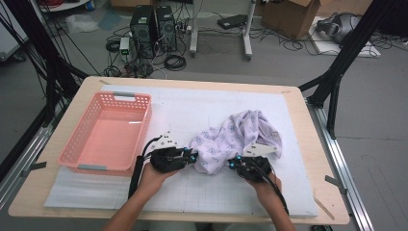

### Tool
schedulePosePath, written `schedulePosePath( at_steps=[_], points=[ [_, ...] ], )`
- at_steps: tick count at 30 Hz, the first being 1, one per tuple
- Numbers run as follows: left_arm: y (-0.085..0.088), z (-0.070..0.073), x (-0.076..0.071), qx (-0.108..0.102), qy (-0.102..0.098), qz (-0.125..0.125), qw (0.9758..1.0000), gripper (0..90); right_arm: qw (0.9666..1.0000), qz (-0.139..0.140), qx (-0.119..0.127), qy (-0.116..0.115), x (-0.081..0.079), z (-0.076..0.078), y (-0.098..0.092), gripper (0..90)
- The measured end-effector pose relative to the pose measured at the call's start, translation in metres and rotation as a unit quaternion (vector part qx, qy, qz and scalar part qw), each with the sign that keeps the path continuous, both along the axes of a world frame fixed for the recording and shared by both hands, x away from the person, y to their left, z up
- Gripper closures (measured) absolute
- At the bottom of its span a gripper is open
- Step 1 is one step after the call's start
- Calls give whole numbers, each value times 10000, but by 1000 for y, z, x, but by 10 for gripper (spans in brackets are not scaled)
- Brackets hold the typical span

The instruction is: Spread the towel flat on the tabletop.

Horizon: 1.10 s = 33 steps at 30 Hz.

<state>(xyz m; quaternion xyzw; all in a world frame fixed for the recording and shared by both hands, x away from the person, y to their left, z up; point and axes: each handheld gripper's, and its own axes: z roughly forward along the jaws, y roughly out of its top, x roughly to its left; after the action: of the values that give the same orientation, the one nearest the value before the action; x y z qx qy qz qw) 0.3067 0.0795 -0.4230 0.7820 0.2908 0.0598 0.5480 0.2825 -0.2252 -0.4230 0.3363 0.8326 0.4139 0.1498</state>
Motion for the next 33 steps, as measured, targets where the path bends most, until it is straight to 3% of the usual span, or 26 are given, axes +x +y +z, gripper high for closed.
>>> schedulePosePath(
  at_steps=[6,13,17,20,21,22,23,25,27,28,29,30,32,33],
  points=[
    [-23,-2,-12,256,-57,-534,9982,752,9995,-241,157,105,-31,9,-51,855],
    [-33,3,-18,185,-55,-801,9966,769,9984,-426,331,177,-58,19,-90,859],
    [-30,9,-14,-48,14,-688,9976,781,9974,-562,417,178,-59,24,-101,860],
    [-27,9,-12,-62,42,-573,9983,787,9971,-679,285,191,-56,24,-101,859],
    [-26,8,-11,15,5,-539,9985,787,9971,-587,238,430,-53,21,-99,858],
    [-26,6,-11,88,1,-524,9986,787,9971,-587,238,430,-53,21,-99,855],
    [-26,4,-11,132,21,-520,9986,781,9969,-498,223,568,-52,19,-97,846],
    [-24,2,-9,210,79,-333,9992,685,9972,-462,264,527,-53,18,-97,796],
    [-20,2,-5,132,195,-126,9996,538,9965,-607,429,381,-55,21,-102,671],
    [-18,3,-4,88,179,-20,9998,501,9952,-745,557,295,-55,23,-106,626],
    [-16,4,-2,56,144,70,9999,463,9915,-1032,788,74,-56,28,-115,580],
    [-14,5,0,18,102,167,9998,463,9915,-1032,788,74,-56,28,-115,580],
    [-13,7,7,-30,97,284,9995,449,9868,-1347,894,-81,-56,31,-122,570],
    [-14,8,12,-52,102,333,9994,448,9827,-1593,944,-97,-53,30,-128,570]
  ],
)
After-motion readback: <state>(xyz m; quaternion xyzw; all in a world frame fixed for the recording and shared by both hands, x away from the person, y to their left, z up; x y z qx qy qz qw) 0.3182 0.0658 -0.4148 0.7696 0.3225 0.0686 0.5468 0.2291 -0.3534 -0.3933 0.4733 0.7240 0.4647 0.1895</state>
